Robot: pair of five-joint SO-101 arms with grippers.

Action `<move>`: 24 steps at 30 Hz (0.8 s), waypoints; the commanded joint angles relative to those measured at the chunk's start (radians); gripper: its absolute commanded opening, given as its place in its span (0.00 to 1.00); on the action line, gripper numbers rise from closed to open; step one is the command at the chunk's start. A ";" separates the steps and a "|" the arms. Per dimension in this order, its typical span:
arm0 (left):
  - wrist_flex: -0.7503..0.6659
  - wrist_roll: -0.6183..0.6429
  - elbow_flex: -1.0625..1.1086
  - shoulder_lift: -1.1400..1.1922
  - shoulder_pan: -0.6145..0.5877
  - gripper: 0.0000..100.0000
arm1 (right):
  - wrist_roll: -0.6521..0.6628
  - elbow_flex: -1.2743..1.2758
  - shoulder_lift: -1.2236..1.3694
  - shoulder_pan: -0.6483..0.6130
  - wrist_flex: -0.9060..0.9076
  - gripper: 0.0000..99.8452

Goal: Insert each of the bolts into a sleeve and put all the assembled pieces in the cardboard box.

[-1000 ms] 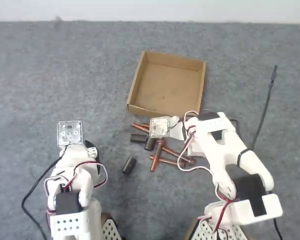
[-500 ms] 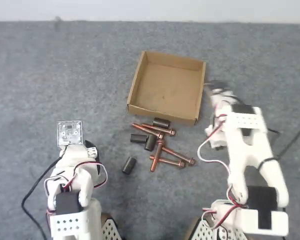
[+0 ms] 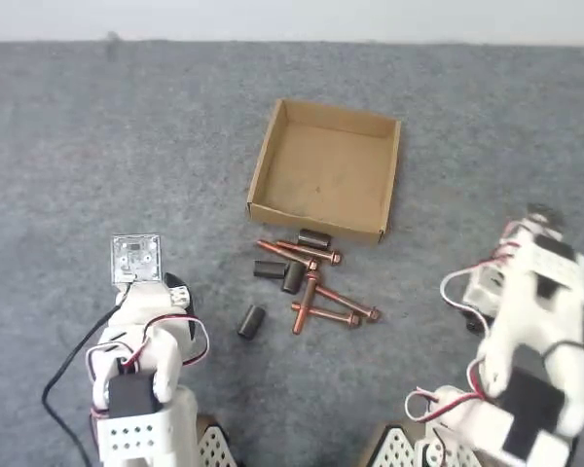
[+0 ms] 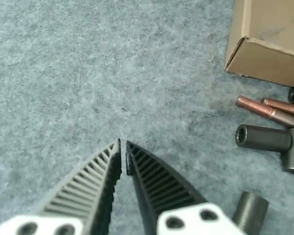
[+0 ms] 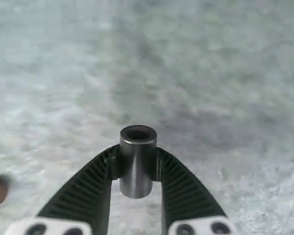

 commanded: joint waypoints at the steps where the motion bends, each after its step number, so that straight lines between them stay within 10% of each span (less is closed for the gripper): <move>1: -0.021 -0.009 -0.004 -0.018 -0.009 0.01 | 0.000 0.044 -0.131 0.073 -0.027 0.01; 24: -0.213 -0.160 0.022 -0.018 0.000 0.01 | 0.218 0.344 -0.369 0.232 -0.173 0.01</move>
